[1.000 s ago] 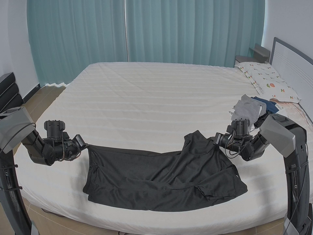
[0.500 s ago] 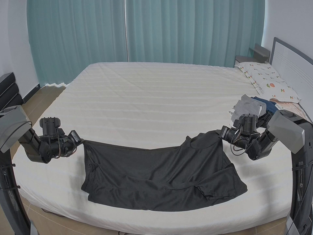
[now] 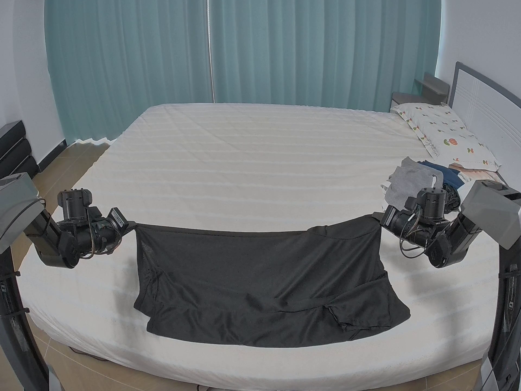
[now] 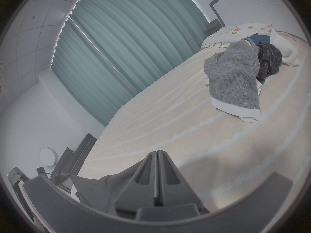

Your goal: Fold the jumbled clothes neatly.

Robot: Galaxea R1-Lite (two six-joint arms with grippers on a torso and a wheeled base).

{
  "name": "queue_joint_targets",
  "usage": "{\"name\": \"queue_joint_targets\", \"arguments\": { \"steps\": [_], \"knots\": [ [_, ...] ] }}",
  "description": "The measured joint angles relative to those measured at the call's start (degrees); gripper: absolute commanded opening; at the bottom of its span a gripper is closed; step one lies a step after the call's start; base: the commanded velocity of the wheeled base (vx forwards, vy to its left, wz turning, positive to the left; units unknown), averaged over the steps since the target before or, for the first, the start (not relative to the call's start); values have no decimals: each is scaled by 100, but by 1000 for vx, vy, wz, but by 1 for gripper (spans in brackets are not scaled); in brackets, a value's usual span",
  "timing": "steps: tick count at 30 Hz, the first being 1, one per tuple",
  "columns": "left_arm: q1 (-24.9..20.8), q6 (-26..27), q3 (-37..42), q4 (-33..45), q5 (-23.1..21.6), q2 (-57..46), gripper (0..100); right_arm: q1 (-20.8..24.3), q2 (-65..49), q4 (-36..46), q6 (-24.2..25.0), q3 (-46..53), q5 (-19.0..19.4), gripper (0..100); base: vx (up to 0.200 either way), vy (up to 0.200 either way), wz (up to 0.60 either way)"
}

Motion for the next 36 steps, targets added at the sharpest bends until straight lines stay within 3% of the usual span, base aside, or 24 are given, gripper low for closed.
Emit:
{"name": "queue_joint_targets", "arguments": {
  "steps": [5,27,36],
  "knots": [
    [127,-77,149,15,-391,-229,0,-98,-139,-90,-43,295,243,0,0,0,0],
    [171,-57,22,33,-389,-96,0,-111,-155,-184,55,380,161,0,0,0,0],
    [179,753,233,44,-438,-17,0,-180,-246,-91,50,631,462,0,0,0,0]
  ]
}}
